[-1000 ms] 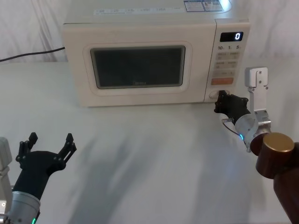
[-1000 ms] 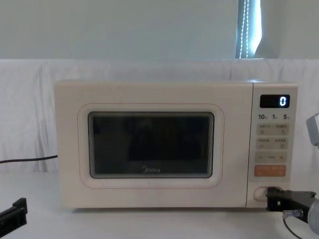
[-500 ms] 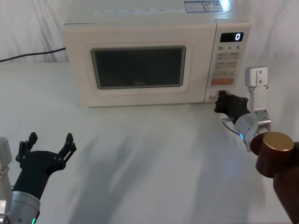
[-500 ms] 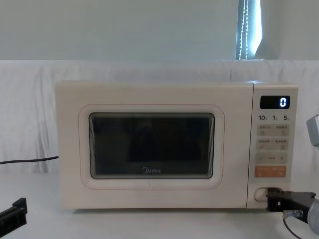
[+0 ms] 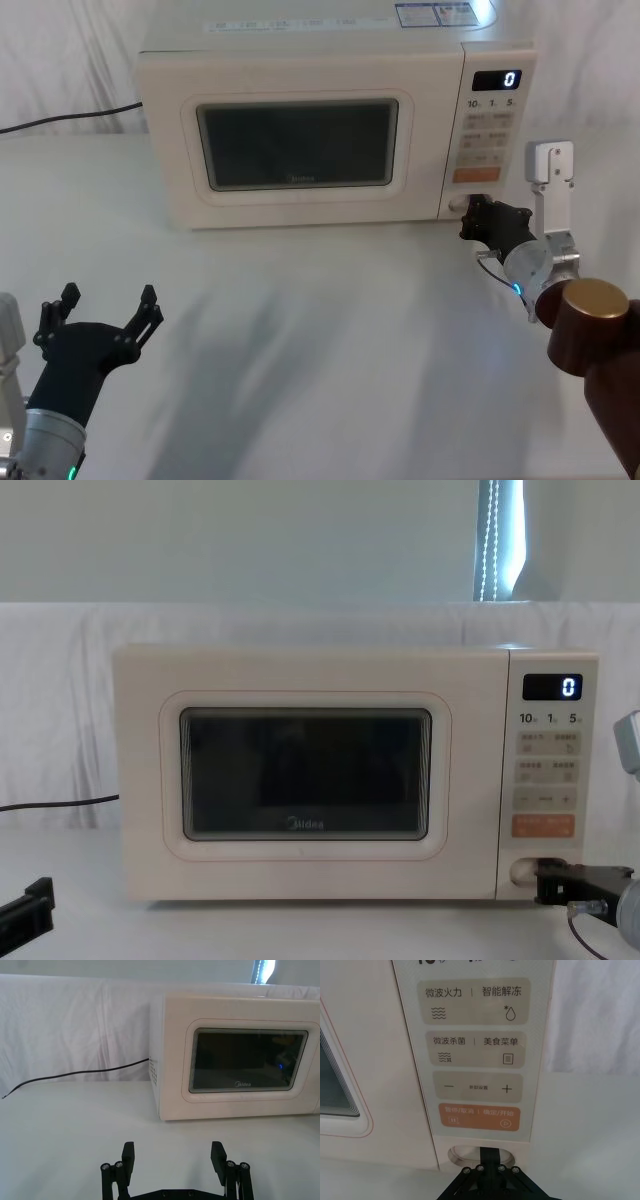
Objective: Press the button to open the microwave door with one hand; close the microwave door with the other hand.
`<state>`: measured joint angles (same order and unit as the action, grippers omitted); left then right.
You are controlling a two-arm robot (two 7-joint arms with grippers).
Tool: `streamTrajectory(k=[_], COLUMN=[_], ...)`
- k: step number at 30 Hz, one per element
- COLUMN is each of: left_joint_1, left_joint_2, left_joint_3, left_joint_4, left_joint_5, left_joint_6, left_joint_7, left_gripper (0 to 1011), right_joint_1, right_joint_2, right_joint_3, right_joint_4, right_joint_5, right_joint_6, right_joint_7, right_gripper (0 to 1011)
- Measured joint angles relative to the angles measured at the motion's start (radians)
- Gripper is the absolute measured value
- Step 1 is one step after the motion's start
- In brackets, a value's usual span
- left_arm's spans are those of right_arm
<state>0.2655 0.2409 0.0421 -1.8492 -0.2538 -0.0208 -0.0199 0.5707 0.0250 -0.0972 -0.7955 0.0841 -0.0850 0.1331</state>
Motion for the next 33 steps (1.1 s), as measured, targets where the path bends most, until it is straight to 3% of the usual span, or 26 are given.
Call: streamTrajectory(k=[24,33], left_joint_1=[0.000,0.000], left_joint_2=[0.000,0.000], left_joint_3=[0.000,0.000], left_joint_4=[0.000,0.000], left_joint_5=[0.000,0.000], left_joint_6=[0.000,0.000], left_joint_7=[0.000,0.000], left_gripper=[1001,1001], right_joint_1=[0.051,0.051], right_joint_2=[-0.006,-0.007], right_joint_3=[-0.002,0.001], right_joint_4=[0.083,0.081], right_joint_5=[-0.013,-0.015], right_joint_6=[-0.020,-0.021], right_joint_7=[-0.002,-0.003], right_gripper=[0,0])
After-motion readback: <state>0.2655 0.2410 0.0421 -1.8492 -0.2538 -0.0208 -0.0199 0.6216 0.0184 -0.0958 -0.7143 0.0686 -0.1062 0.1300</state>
